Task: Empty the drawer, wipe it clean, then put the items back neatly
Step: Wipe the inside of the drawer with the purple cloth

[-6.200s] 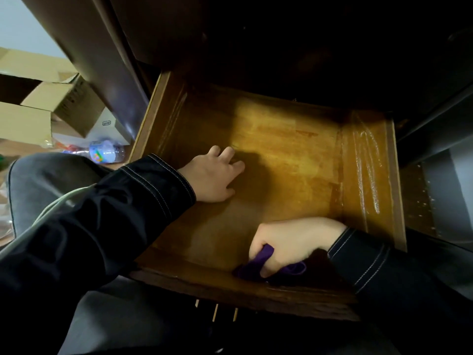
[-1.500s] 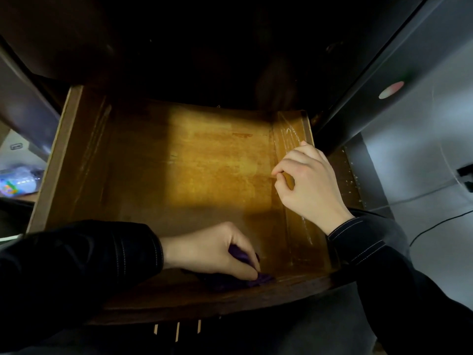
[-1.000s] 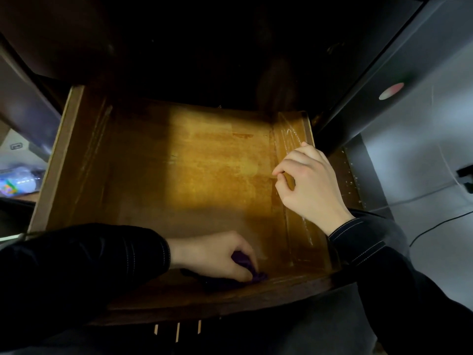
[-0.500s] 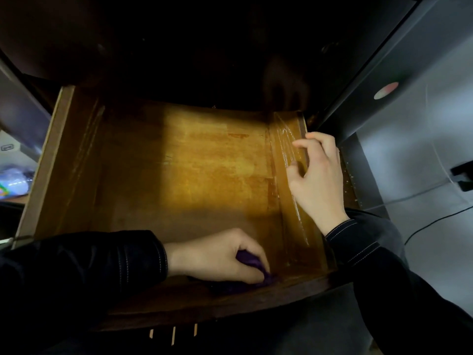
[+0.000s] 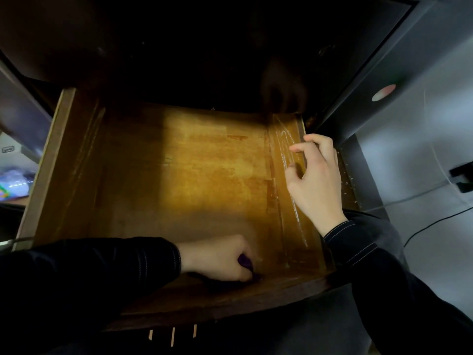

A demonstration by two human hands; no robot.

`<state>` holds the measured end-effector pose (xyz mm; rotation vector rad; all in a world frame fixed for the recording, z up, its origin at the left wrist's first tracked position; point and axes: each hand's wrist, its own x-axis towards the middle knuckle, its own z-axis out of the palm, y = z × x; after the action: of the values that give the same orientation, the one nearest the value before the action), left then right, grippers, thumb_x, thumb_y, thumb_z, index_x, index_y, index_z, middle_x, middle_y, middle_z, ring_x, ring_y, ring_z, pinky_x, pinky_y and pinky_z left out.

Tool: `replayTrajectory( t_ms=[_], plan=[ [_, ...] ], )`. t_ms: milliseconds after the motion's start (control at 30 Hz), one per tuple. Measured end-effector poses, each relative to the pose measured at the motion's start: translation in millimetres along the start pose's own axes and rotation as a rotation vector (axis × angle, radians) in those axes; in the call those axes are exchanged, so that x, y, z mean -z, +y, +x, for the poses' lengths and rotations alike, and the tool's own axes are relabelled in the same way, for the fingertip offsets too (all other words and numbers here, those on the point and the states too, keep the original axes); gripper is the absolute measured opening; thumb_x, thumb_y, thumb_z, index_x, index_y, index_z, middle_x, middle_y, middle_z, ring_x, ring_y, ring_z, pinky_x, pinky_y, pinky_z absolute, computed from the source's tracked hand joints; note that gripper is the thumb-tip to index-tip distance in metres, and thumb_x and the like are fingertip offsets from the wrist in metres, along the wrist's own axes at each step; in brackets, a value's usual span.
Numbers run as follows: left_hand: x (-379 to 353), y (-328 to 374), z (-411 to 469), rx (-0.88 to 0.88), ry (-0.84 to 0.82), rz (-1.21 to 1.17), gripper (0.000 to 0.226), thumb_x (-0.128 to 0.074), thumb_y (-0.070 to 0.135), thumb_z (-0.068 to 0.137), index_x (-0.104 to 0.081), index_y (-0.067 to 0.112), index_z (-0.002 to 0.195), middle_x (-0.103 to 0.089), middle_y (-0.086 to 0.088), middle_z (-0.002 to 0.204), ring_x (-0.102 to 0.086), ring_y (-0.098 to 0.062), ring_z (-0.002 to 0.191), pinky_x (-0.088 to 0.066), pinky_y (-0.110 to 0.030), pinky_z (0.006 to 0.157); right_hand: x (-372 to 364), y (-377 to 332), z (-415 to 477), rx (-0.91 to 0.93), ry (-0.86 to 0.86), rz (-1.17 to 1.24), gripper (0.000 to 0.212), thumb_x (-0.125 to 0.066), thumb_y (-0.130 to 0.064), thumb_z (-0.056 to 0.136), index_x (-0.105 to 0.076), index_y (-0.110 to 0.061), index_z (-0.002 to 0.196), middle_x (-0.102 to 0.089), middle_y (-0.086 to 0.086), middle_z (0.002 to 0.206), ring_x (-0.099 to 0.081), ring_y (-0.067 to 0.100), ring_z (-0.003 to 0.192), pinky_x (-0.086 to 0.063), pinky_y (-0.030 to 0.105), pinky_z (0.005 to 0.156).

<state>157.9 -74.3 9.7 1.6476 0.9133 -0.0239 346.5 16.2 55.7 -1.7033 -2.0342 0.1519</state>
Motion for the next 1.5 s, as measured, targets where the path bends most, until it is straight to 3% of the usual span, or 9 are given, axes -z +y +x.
replayTrajectory(
  t_ms=[133,233,400,633,767,933,1100,1267,1500],
  plan=[
    [6,8,-4,-0.181,0.021,-0.188,0.010,-0.069,0.020,0.090,-0.076,0.019,0.098,-0.074,0.001,0.094,-0.068,-0.013,0.083,-0.055,-0.034,0.080,1,0,0,0.005,0.010,0.006,0.027,-0.065,-0.014,0.087,-0.065,-0.014,0.115,-0.047,0.005,0.136,-0.048,0.019,0.122,-0.036,0.021,0.089],
    [2,5,-1,-0.091,0.038,-0.165,0.011,-0.068,0.018,0.091,-0.076,0.013,0.097,-0.070,0.008,0.083,-0.062,-0.005,0.075,-0.053,-0.029,0.073,1,0,1,0.004,-0.002,-0.001,0.027,-0.065,-0.014,0.088,-0.065,-0.014,0.115,-0.046,0.005,0.137,-0.047,0.020,0.123,-0.037,0.019,0.087],
    [1,10,0,-0.167,0.061,-0.124,0.010,-0.069,0.016,0.090,-0.075,0.013,0.098,-0.073,-0.002,0.092,-0.066,-0.015,0.082,-0.053,-0.034,0.080,2,1,1,-0.023,0.015,0.057,0.027,-0.063,-0.016,0.091,-0.065,-0.014,0.117,-0.047,0.003,0.136,-0.048,0.016,0.124,-0.029,-0.001,0.082],
    [-3,10,2,-0.086,0.085,-0.083,0.012,-0.067,0.021,0.093,-0.075,0.013,0.098,-0.073,-0.007,0.091,-0.060,-0.008,0.074,-0.051,-0.027,0.072,1,1,1,-0.010,-0.002,0.028,0.027,-0.064,-0.016,0.090,-0.064,-0.015,0.117,-0.045,0.002,0.137,-0.050,0.016,0.121,-0.030,0.005,0.080],
    [-3,19,0,-0.252,0.131,-0.167,0.011,-0.070,0.018,0.090,-0.076,0.016,0.099,-0.073,-0.001,0.096,-0.066,-0.010,0.084,-0.054,-0.032,0.082,1,1,1,-0.005,-0.002,0.007,0.026,-0.064,-0.017,0.090,-0.064,-0.015,0.115,-0.045,0.002,0.137,-0.051,0.018,0.121,-0.033,0.007,0.079],
    [-7,15,8,-0.086,0.113,-0.064,0.011,-0.067,0.026,0.092,-0.075,0.018,0.095,-0.067,0.008,0.081,-0.060,-0.005,0.073,-0.051,-0.027,0.072,1,0,1,-0.002,-0.012,-0.008,0.025,-0.063,-0.016,0.090,-0.064,-0.015,0.114,-0.045,0.003,0.138,-0.050,0.018,0.122,-0.031,0.006,0.079],
    [-4,24,8,-0.293,0.156,-0.116,0.012,-0.069,0.029,0.090,-0.075,0.025,0.100,-0.067,0.009,0.095,-0.064,-0.005,0.084,-0.053,-0.029,0.079,0,2,0,0.011,0.002,-0.016,0.025,-0.064,-0.017,0.090,-0.065,-0.015,0.114,-0.044,0.001,0.137,-0.051,0.016,0.119,-0.038,0.012,0.081],
    [-11,20,19,-0.059,0.121,0.006,0.014,-0.067,0.029,0.091,-0.075,0.018,0.096,-0.066,0.007,0.082,-0.059,-0.007,0.073,-0.050,-0.026,0.072,0,0,0,0.010,-0.002,-0.006,0.025,-0.064,-0.017,0.089,-0.065,-0.016,0.115,-0.044,0.001,0.137,-0.050,0.016,0.119,-0.048,0.023,0.082],
    [-8,29,19,-0.197,0.154,-0.087,0.013,-0.068,0.029,0.090,-0.075,0.022,0.099,-0.071,0.005,0.094,-0.062,-0.004,0.080,-0.053,-0.026,0.079,0,1,1,0.004,-0.007,0.006,0.025,-0.065,-0.015,0.089,-0.065,-0.015,0.114,-0.045,0.002,0.137,-0.050,0.017,0.120,-0.041,0.016,0.079]
  ],
)
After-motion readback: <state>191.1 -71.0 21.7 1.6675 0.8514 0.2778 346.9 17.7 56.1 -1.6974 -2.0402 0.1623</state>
